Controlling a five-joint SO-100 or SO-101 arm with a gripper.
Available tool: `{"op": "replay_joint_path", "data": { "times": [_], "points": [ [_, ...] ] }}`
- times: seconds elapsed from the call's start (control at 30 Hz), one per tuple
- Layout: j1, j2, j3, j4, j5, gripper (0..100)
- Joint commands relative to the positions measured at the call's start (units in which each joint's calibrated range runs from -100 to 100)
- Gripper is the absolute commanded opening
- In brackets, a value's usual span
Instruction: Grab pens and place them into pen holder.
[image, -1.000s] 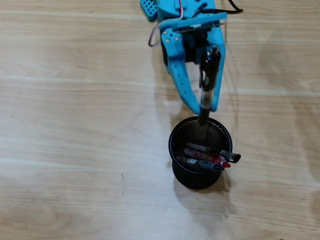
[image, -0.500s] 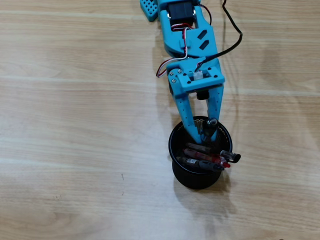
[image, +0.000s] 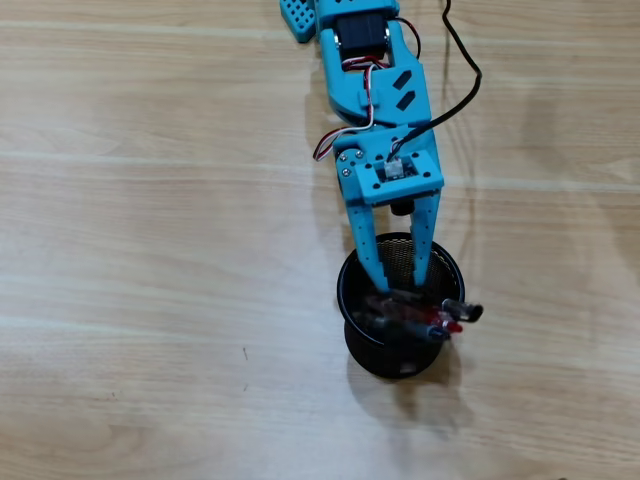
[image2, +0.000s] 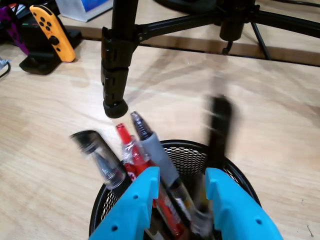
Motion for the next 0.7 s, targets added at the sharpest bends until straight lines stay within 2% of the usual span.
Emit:
{"op": "replay_joint_path", "data": {
  "times": [0.0, 0.17, 0.3, 0.67],
  "points": [
    [0.2, -1.2, -0.3, -1.5, 0.0, 12],
    [0.3, -3.9, -0.2, -0.7, 3.6, 11],
    [1.5, -11.1, 4.9, -0.7, 10.3, 1],
    [8.0, -41.7, 42.5, -0.6, 32.0, 3]
  ]
}}
